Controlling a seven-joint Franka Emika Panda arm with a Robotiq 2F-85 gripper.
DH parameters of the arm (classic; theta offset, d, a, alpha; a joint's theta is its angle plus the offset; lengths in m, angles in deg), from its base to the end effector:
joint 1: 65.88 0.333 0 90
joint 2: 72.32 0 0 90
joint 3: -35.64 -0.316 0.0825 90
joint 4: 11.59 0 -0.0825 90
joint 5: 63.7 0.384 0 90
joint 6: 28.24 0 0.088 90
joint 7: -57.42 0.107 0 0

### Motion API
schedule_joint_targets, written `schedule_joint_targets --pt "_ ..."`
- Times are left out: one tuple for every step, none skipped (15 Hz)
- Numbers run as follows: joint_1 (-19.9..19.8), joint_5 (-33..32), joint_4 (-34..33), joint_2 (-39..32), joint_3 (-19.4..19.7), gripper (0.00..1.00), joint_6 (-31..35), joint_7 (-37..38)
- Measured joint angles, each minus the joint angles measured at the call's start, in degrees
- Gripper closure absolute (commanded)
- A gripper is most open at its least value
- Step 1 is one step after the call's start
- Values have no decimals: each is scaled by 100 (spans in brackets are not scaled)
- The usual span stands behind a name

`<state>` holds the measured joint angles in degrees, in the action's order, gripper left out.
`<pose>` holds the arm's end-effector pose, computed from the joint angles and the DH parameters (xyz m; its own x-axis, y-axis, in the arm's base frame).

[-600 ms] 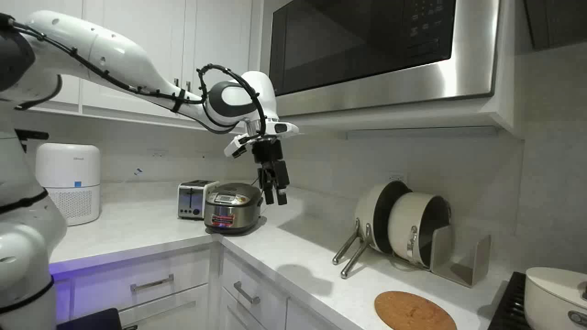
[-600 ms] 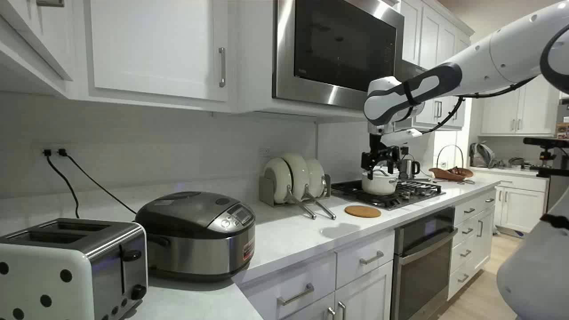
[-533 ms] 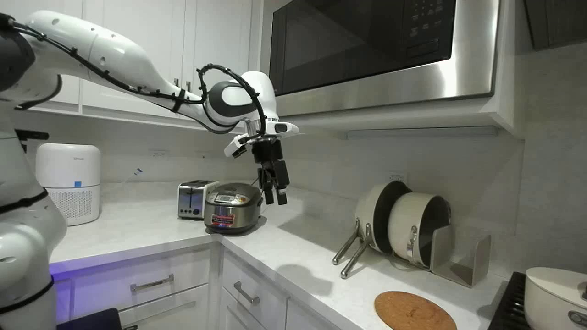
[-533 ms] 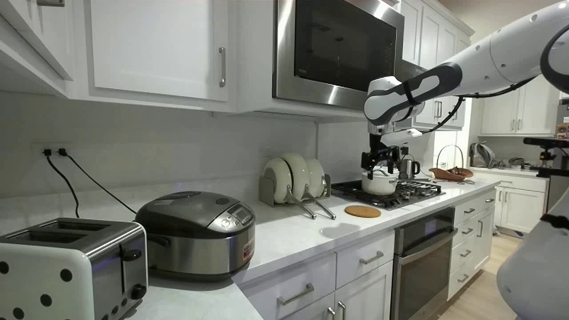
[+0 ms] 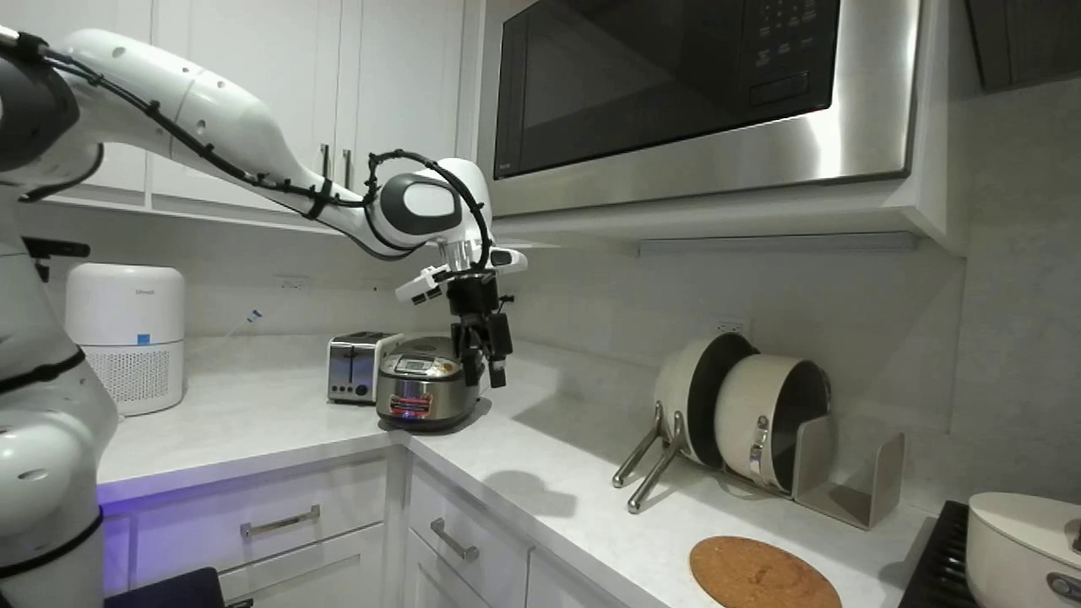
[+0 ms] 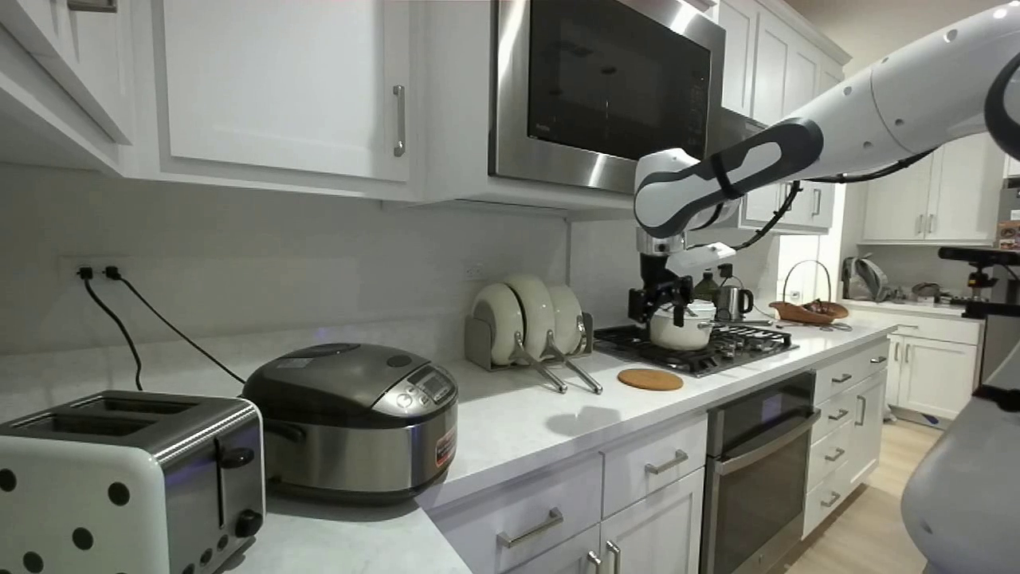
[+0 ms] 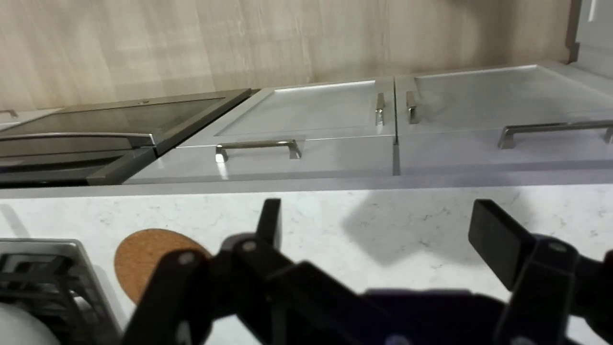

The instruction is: Press the button on the rice cooker to open it

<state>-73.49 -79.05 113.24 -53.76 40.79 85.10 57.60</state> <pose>0.4547 -0.1239 0.5361 0.9867 -0.1176 0.1120 -0.1405 -0.9639 0.2260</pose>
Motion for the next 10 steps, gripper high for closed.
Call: schedule_joint_targets --pt "121 24 81 28 -58 0 -1 -74" --pt "241 79 152 59 -109 0 -10 -193" --pt "360 147 209 94 -153 0 -22 -342" --pt "485 247 259 134 -180 0 -26 -506" --pt "613 365 295 177 -193 0 -26 -700" --pt "730 485 329 224 -203 0 -26 -890" --pt "839 607 360 271 -210 0 -26 -1064" --pt "948 733 396 324 -217 0 -26 -1246" --pt "1045 854 428 371 -227 0 -26 -1403" --pt "1137 974 463 416 -240 0 -25 -1551"
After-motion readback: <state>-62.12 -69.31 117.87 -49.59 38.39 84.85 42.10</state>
